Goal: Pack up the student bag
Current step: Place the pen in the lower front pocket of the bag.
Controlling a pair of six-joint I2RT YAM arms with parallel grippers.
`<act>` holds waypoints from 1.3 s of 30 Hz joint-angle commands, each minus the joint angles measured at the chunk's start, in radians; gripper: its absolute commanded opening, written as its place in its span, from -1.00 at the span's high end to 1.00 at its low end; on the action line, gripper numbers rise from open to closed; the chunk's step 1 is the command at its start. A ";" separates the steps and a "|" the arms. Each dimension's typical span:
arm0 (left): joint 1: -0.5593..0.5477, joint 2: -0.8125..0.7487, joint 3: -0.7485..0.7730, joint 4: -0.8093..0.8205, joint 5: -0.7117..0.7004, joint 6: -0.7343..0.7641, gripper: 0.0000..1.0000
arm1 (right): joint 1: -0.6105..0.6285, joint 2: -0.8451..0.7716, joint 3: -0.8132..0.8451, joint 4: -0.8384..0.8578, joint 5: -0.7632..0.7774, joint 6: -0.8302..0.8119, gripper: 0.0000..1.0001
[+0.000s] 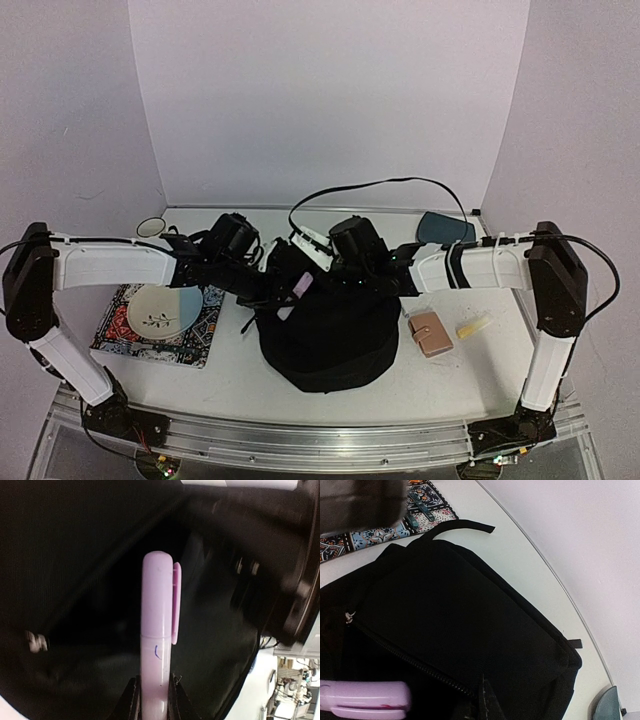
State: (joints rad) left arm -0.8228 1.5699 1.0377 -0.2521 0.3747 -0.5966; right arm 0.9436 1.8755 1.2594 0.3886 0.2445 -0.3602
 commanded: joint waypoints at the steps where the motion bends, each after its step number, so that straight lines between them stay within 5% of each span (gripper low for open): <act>1: 0.004 0.067 0.105 0.005 -0.121 0.085 0.77 | 0.016 -0.047 0.055 0.042 -0.038 0.034 1.00; 15: 0.002 0.169 0.208 -0.004 -0.312 0.228 0.41 | 0.018 -0.048 0.057 0.042 -0.083 0.075 1.00; 25: -0.004 -0.036 0.034 -0.001 -0.365 0.134 -0.07 | 0.019 -0.041 0.063 0.042 -0.092 0.084 1.00; 30: -0.007 -0.094 -0.048 -0.003 -0.364 0.062 0.01 | 0.018 -0.037 0.064 0.042 -0.095 0.087 1.00; 39: -0.019 -0.043 -0.066 0.024 -0.287 -0.033 0.58 | 0.019 -0.031 0.072 0.042 -0.104 0.095 1.00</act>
State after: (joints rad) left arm -0.8314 1.5052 0.9661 -0.2624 0.0552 -0.5758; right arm 0.9443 1.8755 1.2751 0.3860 0.1760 -0.2859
